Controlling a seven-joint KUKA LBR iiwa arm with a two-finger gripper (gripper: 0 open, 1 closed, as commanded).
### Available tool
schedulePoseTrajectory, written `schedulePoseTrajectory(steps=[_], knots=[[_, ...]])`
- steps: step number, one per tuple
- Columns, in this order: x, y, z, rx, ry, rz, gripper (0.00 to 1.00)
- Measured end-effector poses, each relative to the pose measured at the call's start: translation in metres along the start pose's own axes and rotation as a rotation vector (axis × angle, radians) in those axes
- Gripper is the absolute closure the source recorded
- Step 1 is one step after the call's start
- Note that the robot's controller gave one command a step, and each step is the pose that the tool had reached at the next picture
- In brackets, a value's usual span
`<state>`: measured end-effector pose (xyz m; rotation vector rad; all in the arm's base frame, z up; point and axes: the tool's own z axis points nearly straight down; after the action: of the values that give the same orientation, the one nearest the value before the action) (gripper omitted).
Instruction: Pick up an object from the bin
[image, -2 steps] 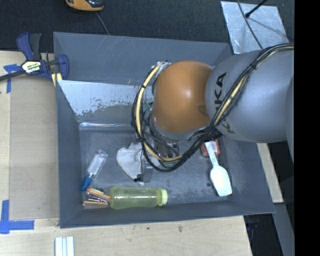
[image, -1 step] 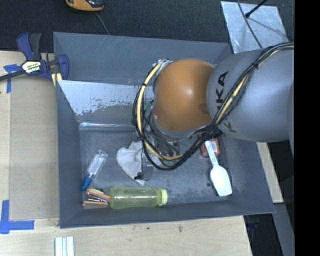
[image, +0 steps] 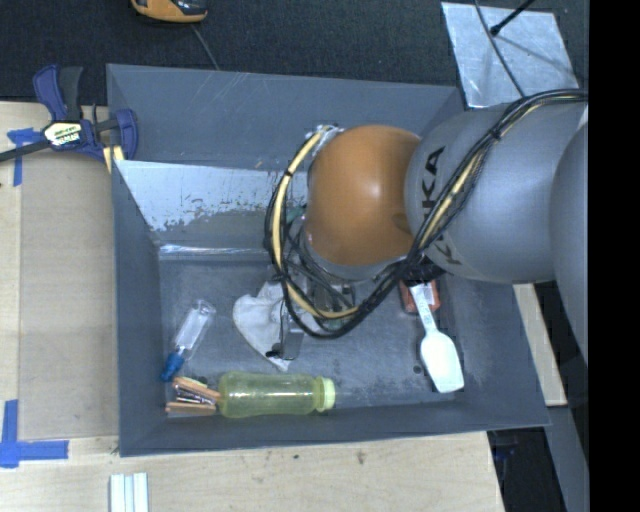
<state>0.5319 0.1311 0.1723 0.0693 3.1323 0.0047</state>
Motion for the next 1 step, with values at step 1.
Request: schedulePoseTrajectory(steps=[1], knots=[[-0.0021,-0.0016,0.0572,0.001,0.001,0.138,0.00]])
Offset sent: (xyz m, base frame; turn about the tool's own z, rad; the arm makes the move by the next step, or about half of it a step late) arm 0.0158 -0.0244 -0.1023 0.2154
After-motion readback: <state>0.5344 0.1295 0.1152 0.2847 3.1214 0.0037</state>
